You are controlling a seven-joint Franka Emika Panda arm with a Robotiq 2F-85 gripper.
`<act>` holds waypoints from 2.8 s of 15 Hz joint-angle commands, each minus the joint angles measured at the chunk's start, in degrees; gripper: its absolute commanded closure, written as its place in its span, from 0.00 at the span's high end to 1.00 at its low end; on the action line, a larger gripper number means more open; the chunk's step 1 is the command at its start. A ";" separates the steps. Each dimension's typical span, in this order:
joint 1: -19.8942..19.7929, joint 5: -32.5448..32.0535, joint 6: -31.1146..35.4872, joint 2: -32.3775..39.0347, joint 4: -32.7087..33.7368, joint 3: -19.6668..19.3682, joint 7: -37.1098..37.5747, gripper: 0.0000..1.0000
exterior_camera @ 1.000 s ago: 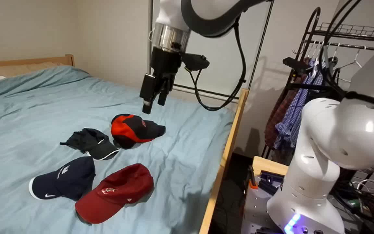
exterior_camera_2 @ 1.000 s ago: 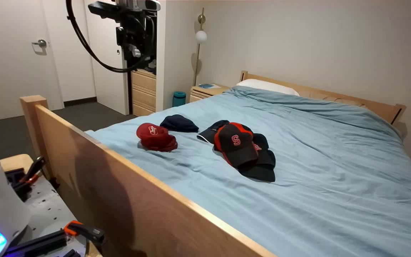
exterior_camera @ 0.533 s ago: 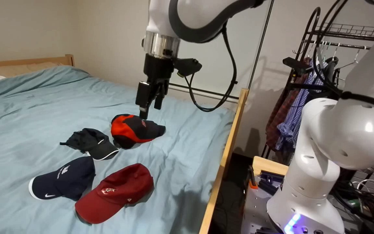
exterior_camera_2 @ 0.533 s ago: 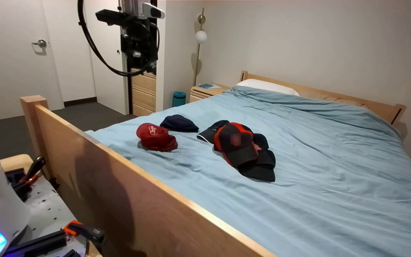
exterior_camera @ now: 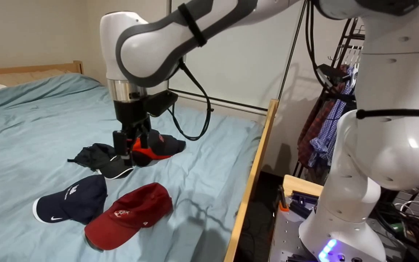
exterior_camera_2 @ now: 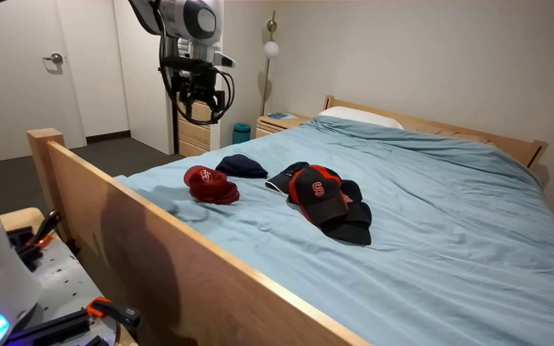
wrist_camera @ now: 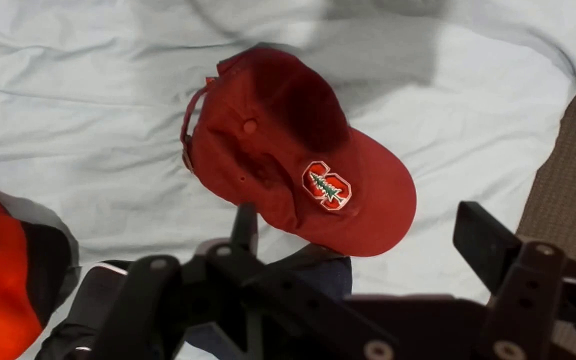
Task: Put the maroon cape on top of the left most black capes
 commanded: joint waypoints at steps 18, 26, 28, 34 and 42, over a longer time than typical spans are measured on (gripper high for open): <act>8.79 -11.48 5.12 22.29 12.79 -2.50 4.58 1.00; 11.39 -12.47 0.96 26.95 18.00 -3.58 8.66 1.00; 12.91 -13.47 0.91 28.77 19.94 -4.35 11.43 1.00; 17.45 -15.45 -1.19 35.36 28.00 -7.98 19.17 1.00; 19.84 -15.04 -5.70 45.65 41.89 -9.03 20.48 1.00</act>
